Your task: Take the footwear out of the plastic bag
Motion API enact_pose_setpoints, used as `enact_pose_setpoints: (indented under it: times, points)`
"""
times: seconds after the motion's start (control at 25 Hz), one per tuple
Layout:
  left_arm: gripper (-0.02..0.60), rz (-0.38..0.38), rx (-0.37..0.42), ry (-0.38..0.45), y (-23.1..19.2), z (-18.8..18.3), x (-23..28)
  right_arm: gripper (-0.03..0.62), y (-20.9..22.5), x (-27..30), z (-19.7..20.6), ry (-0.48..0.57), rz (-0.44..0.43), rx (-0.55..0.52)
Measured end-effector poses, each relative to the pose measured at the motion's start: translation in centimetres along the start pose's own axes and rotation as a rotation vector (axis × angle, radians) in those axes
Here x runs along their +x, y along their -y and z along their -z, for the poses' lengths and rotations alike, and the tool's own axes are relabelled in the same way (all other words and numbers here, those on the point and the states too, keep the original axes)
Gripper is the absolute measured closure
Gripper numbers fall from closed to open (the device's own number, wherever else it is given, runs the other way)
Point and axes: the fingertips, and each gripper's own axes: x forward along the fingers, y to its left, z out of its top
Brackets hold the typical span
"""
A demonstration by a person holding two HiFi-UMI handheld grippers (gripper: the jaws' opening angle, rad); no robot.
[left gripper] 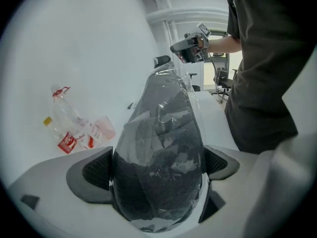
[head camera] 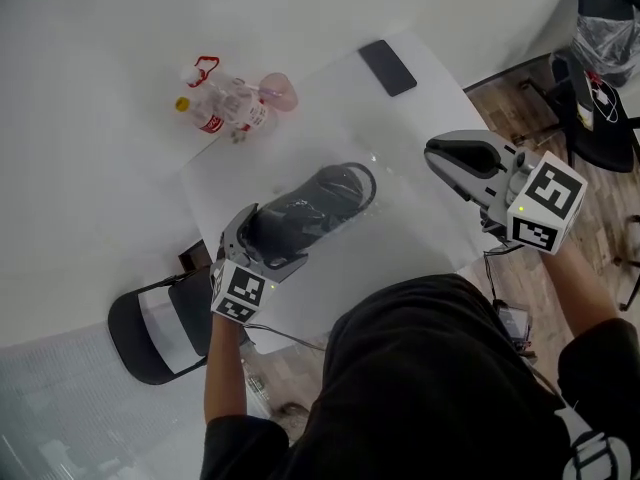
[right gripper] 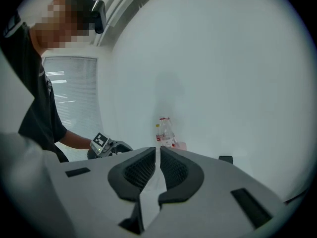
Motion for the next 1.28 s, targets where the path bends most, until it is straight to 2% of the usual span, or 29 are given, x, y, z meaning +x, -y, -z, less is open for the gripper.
enact_pose_setpoints:
  times: [0.2,0.28,0.36,0.6,0.72,0.8,0.92,1.04,1.2,1.28]
  points:
    - [0.006,-0.08,0.034,0.078,-1.1,-2.6,-1.6,0.571,-1.3,0.9,-0.7,-0.008,-0.074,0.036]
    - [0.006,-0.116,0.052,0.117,-1.4,-3.9,-2.3,0.542,-2.0,1.2,-1.0,-0.023,-0.107,0.037]
    - [0.006,-0.159,0.072,0.153,-1.9,-5.2,-3.2,0.463,-2.6,1.6,-1.5,-0.037,-0.132,0.013]
    - [0.006,-0.274,0.133,0.219,-2.8,-8.3,-5.4,0.46,-4.3,1.7,-4.5,-0.005,-0.142,-0.096]
    - [0.006,-0.313,0.165,0.233,-3.0,-9.3,-6.3,0.458,-4.9,2.3,-5.3,-0.041,-0.155,-0.122]
    - [0.006,-0.343,0.184,0.255,-3.1,-10.1,-7.0,0.423,-5.3,2.6,-5.3,-0.085,-0.179,-0.124]
    - [0.006,-0.401,0.241,0.285,-3.1,-11.1,-8.0,0.398,-5.9,2.9,-5.3,-0.126,-0.196,-0.115]
    - [0.006,-0.451,0.273,0.303,-3.3,-11.5,-8.7,0.38,-6.1,3.0,-5.7,-0.124,-0.209,-0.066]
    - [0.006,-0.484,0.306,0.329,-3.2,-11.8,-9.3,0.356,-7.1,3.2,-6.1,-0.123,-0.285,0.049]
    - [0.006,-0.492,0.325,0.34,-2.9,-12.1,-9.6,0.353,-7.0,3.3,-6.0,-0.124,-0.273,0.063]
